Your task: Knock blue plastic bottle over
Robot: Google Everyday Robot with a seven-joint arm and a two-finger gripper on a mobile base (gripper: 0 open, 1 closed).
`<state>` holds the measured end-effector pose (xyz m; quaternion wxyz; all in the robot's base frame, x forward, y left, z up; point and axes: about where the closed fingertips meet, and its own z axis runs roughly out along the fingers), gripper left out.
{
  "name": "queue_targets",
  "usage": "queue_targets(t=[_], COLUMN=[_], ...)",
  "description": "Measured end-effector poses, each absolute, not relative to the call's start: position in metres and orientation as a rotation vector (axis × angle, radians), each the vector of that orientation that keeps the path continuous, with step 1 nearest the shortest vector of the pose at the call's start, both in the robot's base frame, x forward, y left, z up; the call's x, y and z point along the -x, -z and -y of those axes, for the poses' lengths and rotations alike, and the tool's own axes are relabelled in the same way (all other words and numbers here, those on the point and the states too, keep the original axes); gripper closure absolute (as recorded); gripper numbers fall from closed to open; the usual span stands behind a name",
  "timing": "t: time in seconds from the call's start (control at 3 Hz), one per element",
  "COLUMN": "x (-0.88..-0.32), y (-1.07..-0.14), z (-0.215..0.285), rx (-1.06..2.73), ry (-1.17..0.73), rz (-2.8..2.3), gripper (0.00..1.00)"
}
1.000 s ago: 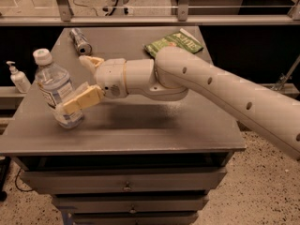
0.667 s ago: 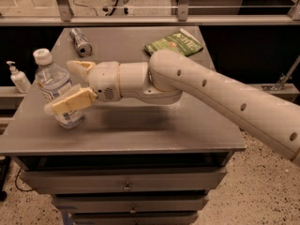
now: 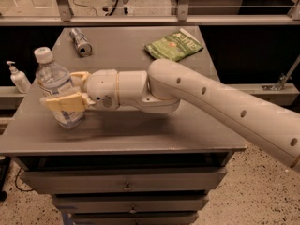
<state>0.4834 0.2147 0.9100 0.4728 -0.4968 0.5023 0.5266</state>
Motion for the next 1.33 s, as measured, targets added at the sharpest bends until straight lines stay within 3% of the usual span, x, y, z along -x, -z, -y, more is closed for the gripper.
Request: queue_targets(t=[0.33,0.67,1.33], x=[-0.485,-0.498,-0.555], y=[-0.912,-0.925,-0.964], z=[-0.206,-0.187,-0.126], rx=[1.209,1.255,1.488], ry=[-1.275,-1.206,-0.984], rz=[-1.246,-1.273,-1.438], gripper=[0.84,1.00,1.00])
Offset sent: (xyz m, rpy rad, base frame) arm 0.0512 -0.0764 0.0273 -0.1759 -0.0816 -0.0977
